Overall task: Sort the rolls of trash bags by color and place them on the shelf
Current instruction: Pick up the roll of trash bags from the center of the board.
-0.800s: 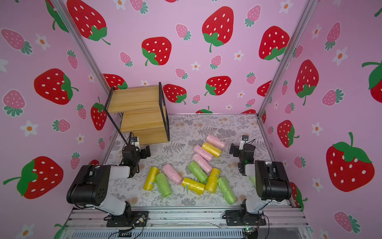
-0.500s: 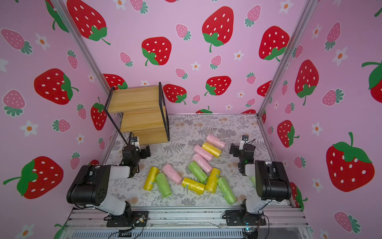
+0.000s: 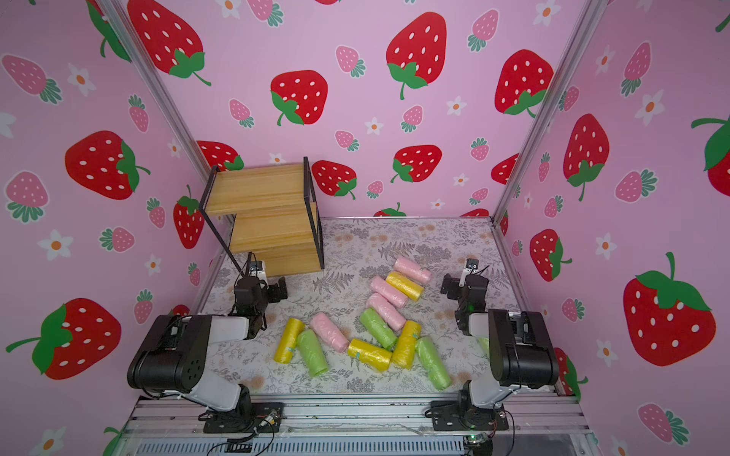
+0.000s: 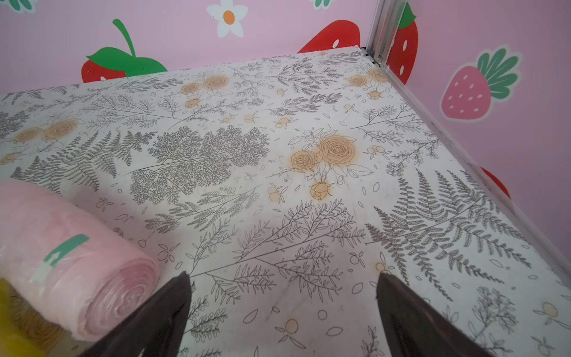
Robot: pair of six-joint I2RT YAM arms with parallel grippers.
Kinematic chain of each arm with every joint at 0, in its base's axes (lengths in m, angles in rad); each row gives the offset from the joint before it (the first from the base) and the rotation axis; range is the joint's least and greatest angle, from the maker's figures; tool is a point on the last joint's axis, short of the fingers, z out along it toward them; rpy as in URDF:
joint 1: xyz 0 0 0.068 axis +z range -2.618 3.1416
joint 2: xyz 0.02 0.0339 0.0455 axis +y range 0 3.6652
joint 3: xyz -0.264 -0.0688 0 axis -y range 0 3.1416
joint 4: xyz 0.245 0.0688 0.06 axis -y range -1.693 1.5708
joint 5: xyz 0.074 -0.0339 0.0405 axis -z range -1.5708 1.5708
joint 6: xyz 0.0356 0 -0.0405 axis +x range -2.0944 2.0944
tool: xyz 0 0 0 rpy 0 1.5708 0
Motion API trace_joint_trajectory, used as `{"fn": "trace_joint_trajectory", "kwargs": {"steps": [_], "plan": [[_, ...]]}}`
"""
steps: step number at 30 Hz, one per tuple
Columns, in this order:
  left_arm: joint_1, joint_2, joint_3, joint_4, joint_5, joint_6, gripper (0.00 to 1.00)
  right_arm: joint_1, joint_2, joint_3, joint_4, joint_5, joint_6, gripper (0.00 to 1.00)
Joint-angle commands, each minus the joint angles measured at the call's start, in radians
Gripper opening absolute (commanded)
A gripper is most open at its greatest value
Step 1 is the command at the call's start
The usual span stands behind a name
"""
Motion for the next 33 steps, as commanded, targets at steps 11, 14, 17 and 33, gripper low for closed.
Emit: {"fn": "trace_joint_trajectory", "kwargs": {"steps": [11, 14, 17, 33], "plan": [[-0.082, -0.501, 0.242, -0.645, -0.188, -0.151, 1.00, 0.025, -0.156, 0.544, -0.951, -0.242, 0.240, 0.99], [-0.083, -0.553, 0.345, -0.858, -0.140, -0.208, 0.98, 0.057, -0.011, 0.741, -1.183, -0.302, 0.116, 0.99], [-0.083, -0.623, 0.359, -0.954, -0.079, -0.267, 0.93, 0.134, 0.106, 0.869, -1.344, -0.290, -0.037, 0.97], [-0.151, -0.780, 0.270, -0.991, 0.033, -0.375, 0.98, 0.270, 0.426, 1.069, -1.462, -0.076, -0.168, 0.93]]}}
